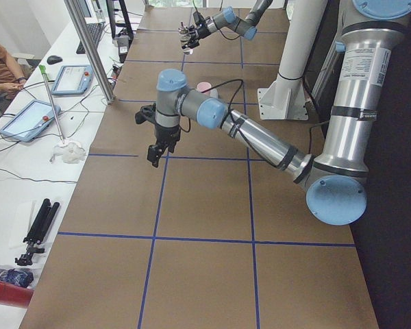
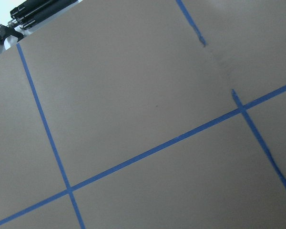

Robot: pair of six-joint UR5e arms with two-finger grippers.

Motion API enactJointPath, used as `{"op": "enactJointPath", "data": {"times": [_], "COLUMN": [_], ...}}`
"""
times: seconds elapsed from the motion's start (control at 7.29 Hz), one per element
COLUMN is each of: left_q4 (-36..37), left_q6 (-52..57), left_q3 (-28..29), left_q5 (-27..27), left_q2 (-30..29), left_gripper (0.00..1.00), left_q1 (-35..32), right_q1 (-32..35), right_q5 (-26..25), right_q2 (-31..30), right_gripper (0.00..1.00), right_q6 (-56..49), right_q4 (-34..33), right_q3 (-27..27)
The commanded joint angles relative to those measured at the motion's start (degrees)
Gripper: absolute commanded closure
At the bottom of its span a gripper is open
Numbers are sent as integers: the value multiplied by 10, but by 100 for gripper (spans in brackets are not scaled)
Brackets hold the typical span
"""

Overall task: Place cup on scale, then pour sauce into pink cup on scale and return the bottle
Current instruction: 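Lift the glass bottle with the right gripper and carry it toward the scale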

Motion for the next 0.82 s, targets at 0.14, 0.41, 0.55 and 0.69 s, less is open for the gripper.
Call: {"op": "enactJointPath", "data": {"times": [0.14,0.41,0.55,0.69], "left_q4": [-143,-152,-153,-165], "left_q6": [57,63,67,67], "left_q3": [133,137,142,152], "left_q5": [-25,-24,-24,-24], "left_q2": [16,22,22,23], "left_gripper": [0,0,0,0], "left_q1": [-37,-38,-38,-38], "right_q1": [1,-4,-10,-15], "right_q5": [27,29,25,13], "right_q2": [34,28,28,29], "right_gripper": [100,100,100,100], "right_q6": [-62,-120,-123,-123], "right_q4": [-33,-45,-73,-120], "right_q3": [14,20,24,44]}}
